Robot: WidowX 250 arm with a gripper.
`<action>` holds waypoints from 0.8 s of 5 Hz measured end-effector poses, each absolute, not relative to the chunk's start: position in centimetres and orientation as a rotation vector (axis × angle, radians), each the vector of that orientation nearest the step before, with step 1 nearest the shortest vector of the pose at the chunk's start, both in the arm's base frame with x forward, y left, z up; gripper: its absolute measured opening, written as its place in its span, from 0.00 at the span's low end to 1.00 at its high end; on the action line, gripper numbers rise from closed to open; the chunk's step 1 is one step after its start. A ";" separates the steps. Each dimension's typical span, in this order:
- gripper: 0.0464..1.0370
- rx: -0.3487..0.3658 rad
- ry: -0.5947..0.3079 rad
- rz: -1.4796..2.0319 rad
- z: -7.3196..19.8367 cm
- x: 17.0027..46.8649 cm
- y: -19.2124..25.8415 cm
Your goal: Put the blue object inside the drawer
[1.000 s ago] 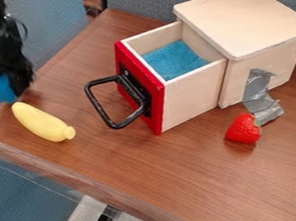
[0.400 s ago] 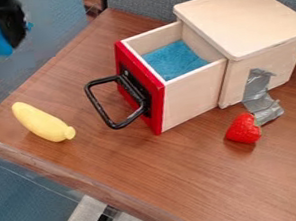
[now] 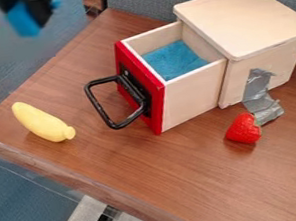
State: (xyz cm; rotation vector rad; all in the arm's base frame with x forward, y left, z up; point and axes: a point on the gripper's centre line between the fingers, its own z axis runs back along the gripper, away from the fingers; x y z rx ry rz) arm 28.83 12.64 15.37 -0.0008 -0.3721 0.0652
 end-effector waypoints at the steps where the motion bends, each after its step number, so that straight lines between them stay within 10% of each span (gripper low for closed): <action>1: 0.57 0.003 -0.358 0.028 15.4 29.9 9.7; 4: 0.57 0.055 -0.297 0.208 13.6 33.4 3.4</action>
